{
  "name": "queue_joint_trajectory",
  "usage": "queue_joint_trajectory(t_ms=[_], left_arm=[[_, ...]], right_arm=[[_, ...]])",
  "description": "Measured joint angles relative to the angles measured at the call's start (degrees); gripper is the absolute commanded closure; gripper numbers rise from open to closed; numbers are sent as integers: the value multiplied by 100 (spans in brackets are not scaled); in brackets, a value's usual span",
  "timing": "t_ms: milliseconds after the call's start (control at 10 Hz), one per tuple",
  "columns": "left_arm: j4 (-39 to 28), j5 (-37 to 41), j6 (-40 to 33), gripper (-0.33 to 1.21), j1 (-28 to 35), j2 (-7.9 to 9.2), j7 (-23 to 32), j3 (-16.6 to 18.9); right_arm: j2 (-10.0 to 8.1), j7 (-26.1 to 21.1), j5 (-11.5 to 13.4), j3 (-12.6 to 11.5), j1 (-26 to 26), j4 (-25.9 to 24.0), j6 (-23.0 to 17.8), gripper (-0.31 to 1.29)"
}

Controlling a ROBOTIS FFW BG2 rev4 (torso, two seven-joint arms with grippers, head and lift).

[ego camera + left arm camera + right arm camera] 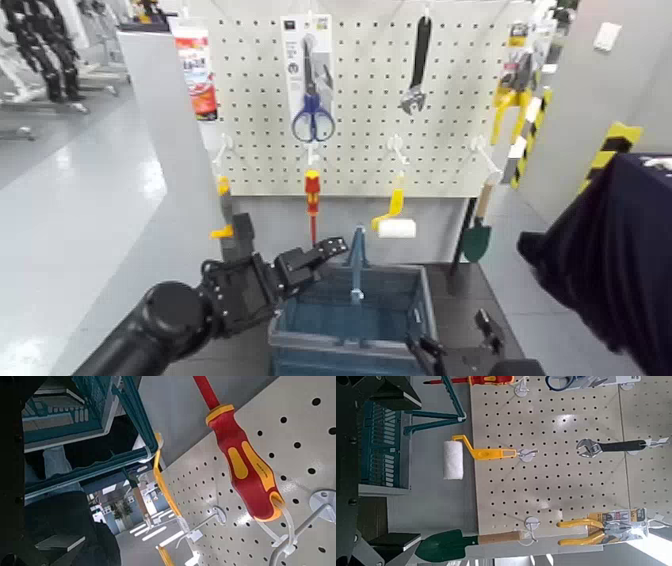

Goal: Grasp the handle of the crate.

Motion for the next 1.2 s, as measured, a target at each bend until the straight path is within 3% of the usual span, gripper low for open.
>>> queue_joint_trajectory(t_ms=[400, 1000, 1100, 1200], left_arm=[[806, 788, 435, 10, -615, -114, -209, -524], [1434, 1361, 695, 16, -977, -251, -239, -855], [1521, 1435, 733, 40, -1015, -264, -237, -894], [1577, 1511, 759, 84, -1036, -274, -237, -929]], right_arm=[[-8, 0, -30, 48, -44, 34, -84, 14], [-9, 0, -58, 110, -92, 61, -140, 14], [-9, 0, -66, 123, -102, 70, -150, 14], [-9, 0, -69, 131, -108, 74, -161, 14]])
